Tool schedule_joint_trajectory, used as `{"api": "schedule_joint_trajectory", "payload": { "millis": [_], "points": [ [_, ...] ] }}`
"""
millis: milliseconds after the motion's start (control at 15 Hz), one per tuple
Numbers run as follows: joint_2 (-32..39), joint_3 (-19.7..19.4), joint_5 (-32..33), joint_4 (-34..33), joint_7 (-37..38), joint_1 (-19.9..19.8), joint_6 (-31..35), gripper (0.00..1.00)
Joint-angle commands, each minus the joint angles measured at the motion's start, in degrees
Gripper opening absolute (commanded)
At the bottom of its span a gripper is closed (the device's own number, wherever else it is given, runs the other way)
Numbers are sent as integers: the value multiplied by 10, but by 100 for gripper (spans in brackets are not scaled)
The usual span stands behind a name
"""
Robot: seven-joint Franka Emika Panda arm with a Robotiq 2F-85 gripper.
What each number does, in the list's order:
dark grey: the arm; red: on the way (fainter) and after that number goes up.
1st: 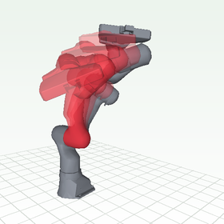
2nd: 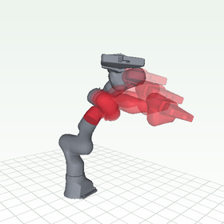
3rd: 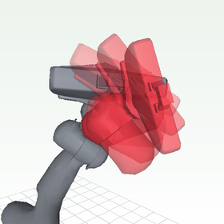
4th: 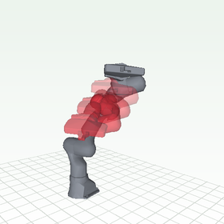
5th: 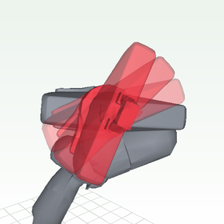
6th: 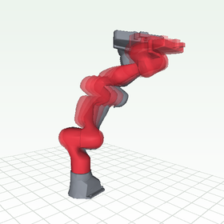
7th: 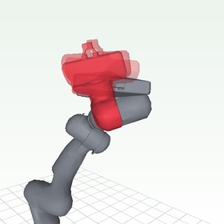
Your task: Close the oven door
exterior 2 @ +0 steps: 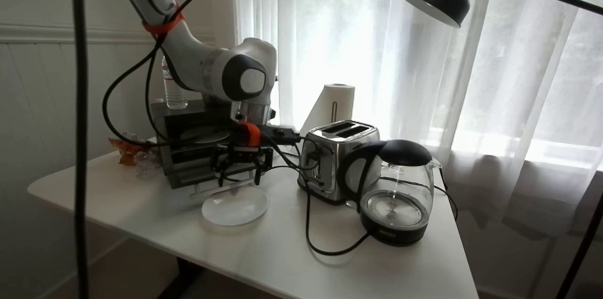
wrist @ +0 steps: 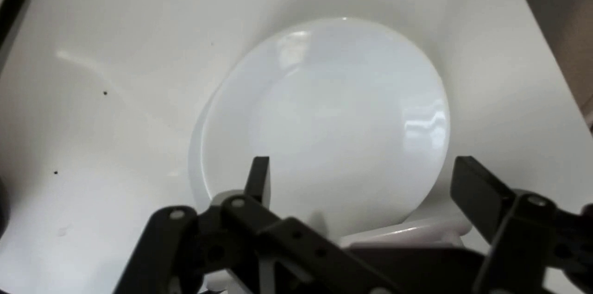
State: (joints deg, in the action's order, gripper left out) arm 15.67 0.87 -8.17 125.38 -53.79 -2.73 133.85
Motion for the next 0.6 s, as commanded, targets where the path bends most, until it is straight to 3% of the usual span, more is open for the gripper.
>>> {"api": "schedule_joint_trajectory", "payload": {
  "millis": [0,533],
  "points": [
    [20,38,-59,-5,-76,-29,39,100],
    [46,87,-156,-14,-201,-59,76,100]
  ]
}}
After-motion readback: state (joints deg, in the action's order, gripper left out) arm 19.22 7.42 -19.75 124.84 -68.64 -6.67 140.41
